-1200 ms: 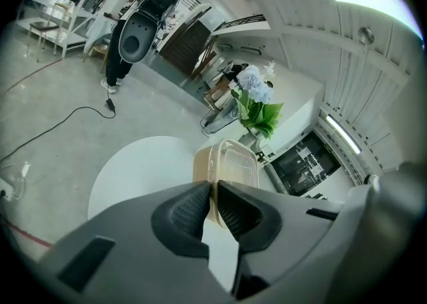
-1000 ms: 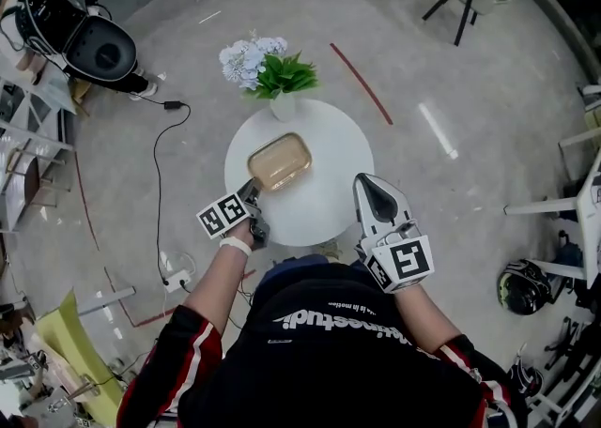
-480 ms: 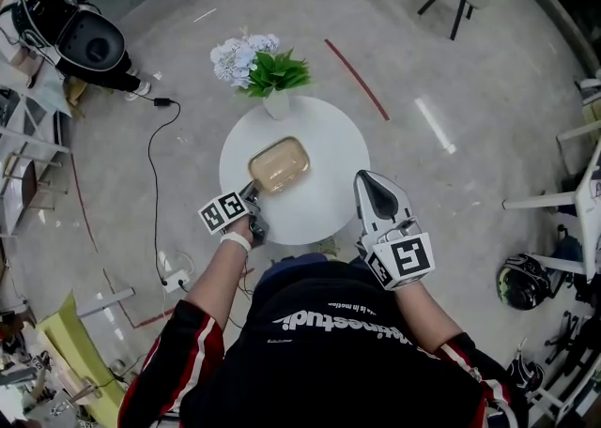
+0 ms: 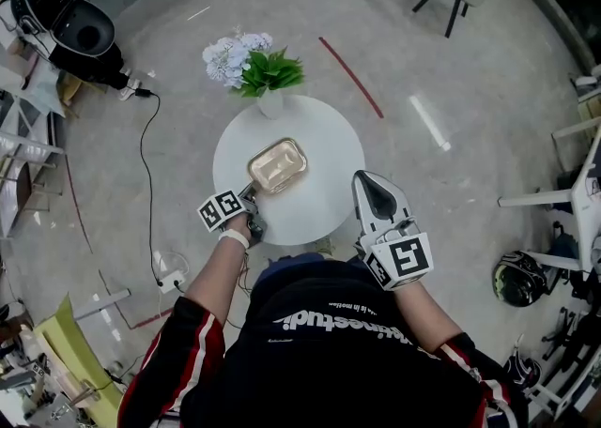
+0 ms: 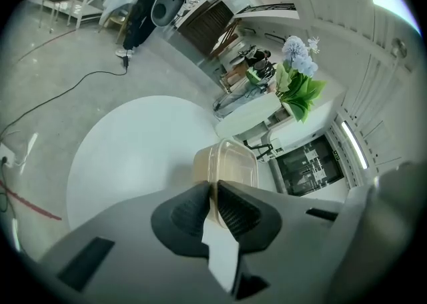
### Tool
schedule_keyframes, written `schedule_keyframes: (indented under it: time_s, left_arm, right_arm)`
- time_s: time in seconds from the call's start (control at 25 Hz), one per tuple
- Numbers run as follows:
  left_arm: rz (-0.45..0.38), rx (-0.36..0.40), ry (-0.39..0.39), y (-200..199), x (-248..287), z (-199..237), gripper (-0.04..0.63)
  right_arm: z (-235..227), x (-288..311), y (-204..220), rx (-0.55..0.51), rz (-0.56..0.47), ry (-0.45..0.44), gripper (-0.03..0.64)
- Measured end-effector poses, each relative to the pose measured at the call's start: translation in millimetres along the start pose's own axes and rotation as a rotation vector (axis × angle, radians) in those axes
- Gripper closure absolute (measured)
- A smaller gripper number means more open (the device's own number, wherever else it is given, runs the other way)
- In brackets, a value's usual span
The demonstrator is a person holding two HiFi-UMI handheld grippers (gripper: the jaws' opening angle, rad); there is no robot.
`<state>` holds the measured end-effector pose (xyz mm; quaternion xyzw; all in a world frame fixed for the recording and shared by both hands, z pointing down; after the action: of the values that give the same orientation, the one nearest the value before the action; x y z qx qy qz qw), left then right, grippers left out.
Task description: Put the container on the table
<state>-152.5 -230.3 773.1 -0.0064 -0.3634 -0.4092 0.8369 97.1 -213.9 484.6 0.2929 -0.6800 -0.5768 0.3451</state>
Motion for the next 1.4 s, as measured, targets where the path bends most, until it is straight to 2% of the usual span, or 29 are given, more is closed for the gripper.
schedule_keyframes:
  time_s: [1.4]
  left_arm:
    - [0.035, -0.156, -0.027, 18.5, 33.6, 21.9, 0.546]
  right_arm:
    - [-24.1, 0.9, 8.8, 0.000, 0.029, 0.026, 0.618]
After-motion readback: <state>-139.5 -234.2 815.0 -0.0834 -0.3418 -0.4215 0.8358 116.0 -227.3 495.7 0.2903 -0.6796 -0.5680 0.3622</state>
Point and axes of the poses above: the fingertips, and each gripper's own axes: x forward along the fingers, z to its left, y out of its underside, the point moved 1 cm from there along -x, backward along the fingers, and after that the axes turned 2 degrees about -x, right-handed, at the moved point
